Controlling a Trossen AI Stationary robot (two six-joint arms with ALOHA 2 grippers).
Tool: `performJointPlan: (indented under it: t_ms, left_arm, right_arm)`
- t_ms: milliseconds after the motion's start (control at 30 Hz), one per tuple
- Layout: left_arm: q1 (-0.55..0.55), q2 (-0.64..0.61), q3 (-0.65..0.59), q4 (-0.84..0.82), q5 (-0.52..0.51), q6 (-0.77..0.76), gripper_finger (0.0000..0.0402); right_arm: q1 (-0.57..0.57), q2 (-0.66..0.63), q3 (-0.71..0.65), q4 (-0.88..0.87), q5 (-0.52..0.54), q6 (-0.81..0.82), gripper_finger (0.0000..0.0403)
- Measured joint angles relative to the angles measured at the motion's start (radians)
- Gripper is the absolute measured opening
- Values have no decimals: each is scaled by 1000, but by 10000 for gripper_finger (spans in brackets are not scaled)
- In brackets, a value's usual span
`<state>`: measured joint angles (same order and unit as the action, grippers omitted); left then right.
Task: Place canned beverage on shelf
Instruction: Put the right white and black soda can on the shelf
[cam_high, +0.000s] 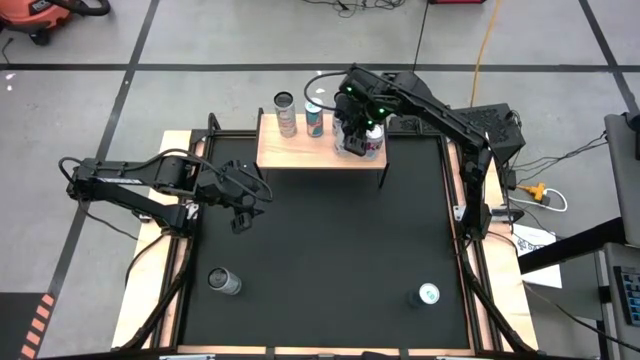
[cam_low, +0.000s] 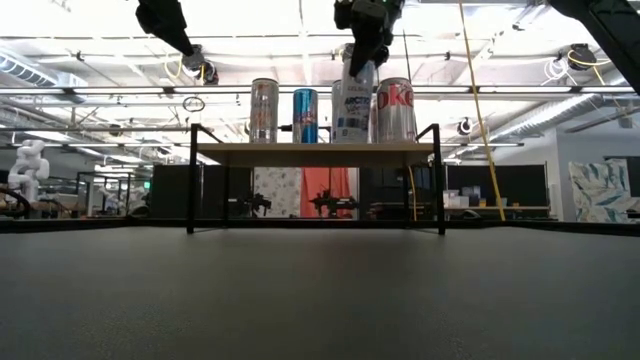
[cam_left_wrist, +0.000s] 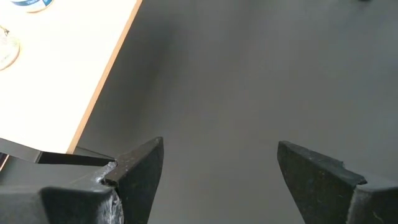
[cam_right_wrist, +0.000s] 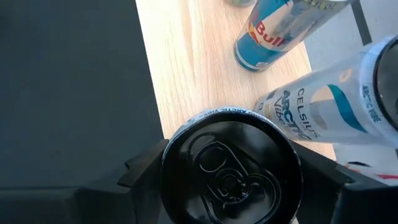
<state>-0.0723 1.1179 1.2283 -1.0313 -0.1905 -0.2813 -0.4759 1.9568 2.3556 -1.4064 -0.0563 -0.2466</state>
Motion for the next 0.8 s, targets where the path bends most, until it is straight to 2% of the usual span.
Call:
performJointPlan:
  t_ms: [800]
  left_arm:
    - [0, 0, 0, 0, 0, 0, 316]
  right_arm:
    - [0, -1, -1, 11, 3, -27, 250]
